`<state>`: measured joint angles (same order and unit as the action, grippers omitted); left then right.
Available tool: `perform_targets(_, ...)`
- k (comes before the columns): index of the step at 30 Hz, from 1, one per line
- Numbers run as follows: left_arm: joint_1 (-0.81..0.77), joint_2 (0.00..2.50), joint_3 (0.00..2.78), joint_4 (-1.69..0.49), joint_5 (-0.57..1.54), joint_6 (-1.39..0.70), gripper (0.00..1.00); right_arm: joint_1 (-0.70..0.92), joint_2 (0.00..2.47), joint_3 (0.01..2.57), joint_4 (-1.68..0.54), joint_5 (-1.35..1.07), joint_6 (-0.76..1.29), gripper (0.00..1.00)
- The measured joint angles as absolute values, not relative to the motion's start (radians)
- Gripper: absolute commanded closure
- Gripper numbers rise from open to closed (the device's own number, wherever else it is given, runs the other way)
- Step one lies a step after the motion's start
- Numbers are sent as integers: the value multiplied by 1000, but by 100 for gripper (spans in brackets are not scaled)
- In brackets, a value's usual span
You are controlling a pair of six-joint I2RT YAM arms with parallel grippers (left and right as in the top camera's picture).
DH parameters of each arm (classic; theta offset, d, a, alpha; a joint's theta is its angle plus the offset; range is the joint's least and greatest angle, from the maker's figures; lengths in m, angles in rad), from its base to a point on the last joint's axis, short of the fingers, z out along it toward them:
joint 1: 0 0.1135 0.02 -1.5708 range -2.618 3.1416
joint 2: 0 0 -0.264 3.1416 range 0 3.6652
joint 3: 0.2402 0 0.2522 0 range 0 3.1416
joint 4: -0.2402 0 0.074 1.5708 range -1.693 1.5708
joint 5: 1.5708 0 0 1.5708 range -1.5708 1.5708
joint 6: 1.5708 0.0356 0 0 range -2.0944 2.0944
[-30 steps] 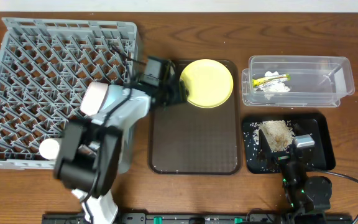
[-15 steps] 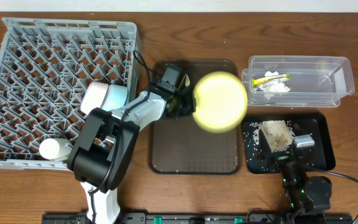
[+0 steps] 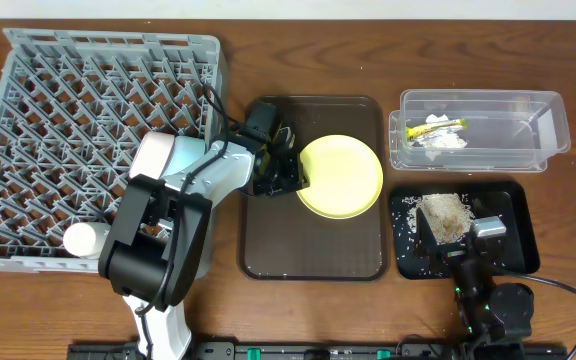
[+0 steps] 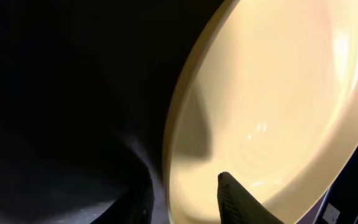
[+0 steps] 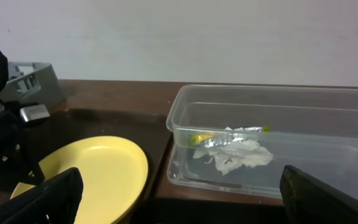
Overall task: Sort waste into correct bins and load items into the dishwasher
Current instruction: 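Grasp the yellow plate edge with the left gripper, then lift the yellow plate and carry it over the dish rack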
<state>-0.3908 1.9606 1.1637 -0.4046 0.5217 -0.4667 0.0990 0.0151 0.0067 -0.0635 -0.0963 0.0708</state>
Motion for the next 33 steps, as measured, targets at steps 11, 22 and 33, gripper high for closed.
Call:
perform_targets(11, -402, 1978, 1159, -314, 481, -463, 92, 99, 15, 7, -63, -96, 71, 1)
perform_targets(22, -366, 1981, 1156, -351, 581, -410, 92, 99, 15, 7, -63, -96, 71, 1)
perform_targets(33, -180, 1544, 1142, -593, 507, -299, 92, 99, 15, 7, -64, -96, 71, 1)
